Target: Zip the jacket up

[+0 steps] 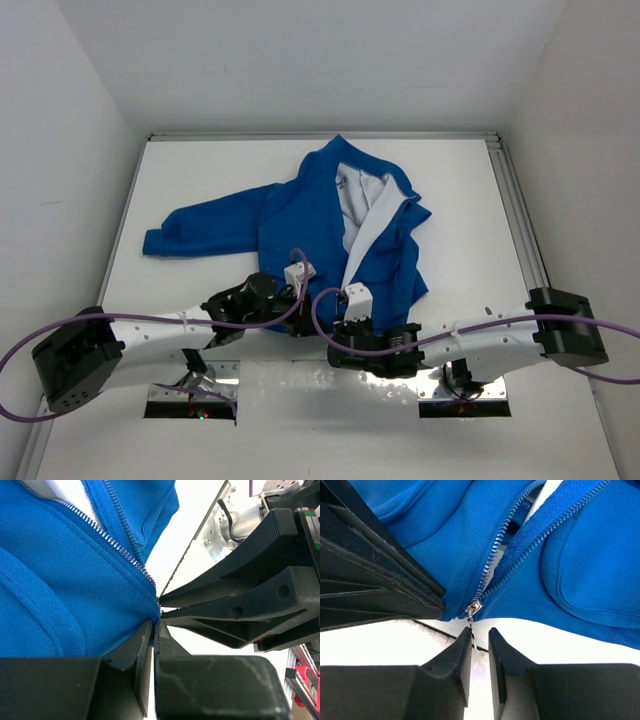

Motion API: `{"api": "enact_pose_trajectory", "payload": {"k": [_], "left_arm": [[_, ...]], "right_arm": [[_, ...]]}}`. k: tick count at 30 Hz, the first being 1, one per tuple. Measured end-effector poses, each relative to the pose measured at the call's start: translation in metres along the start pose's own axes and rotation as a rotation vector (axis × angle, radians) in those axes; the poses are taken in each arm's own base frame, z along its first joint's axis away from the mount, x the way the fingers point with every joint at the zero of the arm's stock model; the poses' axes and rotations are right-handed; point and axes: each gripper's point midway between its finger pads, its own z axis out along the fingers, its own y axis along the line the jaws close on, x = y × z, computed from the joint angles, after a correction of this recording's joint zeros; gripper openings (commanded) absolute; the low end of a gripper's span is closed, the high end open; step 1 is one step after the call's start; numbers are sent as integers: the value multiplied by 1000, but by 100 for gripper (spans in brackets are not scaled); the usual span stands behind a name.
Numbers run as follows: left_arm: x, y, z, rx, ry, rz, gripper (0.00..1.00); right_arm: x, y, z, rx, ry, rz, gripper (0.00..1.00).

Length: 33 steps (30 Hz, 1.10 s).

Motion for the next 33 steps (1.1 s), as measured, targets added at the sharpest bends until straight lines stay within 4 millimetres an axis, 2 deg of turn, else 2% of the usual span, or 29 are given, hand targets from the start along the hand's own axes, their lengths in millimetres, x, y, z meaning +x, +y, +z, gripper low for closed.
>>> {"api": "enact_pose_trajectory", "payload": {"k": [3, 13, 20, 25, 33], "left_arm": [[0, 0, 0, 1, 1, 0, 0], [0, 0, 0, 1, 1, -4, 0], [0, -1, 0, 3, 2, -3, 0], [1, -1, 0, 7, 6, -4, 0], [1, -1, 0, 4, 6, -4, 0]], "right_arm": [[0, 1, 0, -4, 0, 1, 23], [0, 7, 0, -30, 6, -8, 22], [0, 8, 0, -33, 5, -9, 14], [0, 8, 0, -31, 3, -4, 1], [-4, 5, -3, -27, -12, -23, 0]]}}
